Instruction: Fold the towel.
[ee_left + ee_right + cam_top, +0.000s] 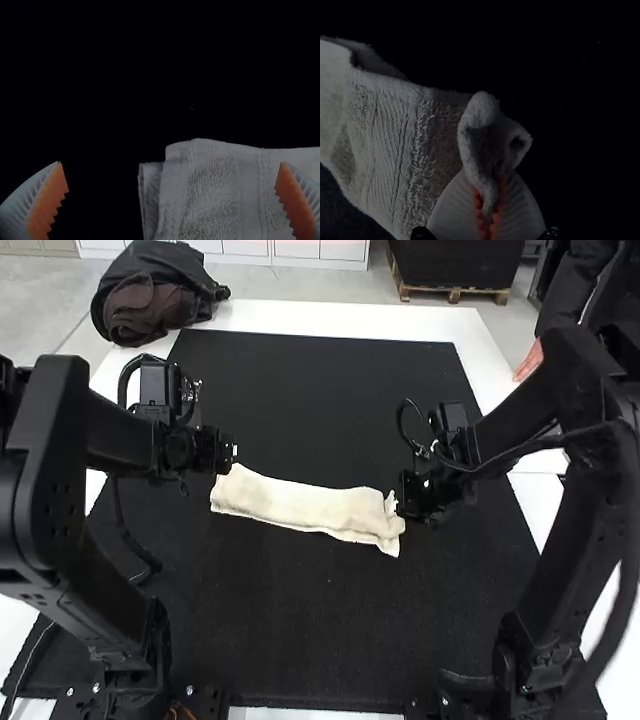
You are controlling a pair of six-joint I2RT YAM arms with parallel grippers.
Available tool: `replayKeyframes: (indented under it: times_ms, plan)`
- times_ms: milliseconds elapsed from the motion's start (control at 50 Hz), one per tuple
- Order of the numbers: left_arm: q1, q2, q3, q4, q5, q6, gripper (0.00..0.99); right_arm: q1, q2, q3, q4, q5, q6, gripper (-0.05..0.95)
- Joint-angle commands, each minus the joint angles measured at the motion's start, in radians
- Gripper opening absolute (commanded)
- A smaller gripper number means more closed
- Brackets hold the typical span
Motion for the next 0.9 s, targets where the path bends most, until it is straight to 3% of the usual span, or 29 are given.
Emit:
replayKeyframes:
  times_ms: [0, 480, 740, 880]
  plan:
    - [0.008, -0.019, 0.007, -0.002, -0.005, -0.012, 0.969, 0.013, -0.063, 0.05, -0.023, -0.058, 0.013, -0.03]
    - [0.009, -0.042, 0.003, -0.008, -0.021, -0.032, 0.969, 0.024, -0.189, 0.176, -0.141, -0.118, 0.051, -0.03]
    - [0.008, -0.053, -0.001, 0.011, -0.063, -0.033, 0.969, 0.088, -0.187, 0.204, -0.14, -0.134, 0.097, -0.03]
    - [0.009, -0.053, -0.002, 0.024, -0.095, -0.05, 0.969, 0.137, -0.18, 0.214, -0.098, -0.136, 0.142, -0.03]
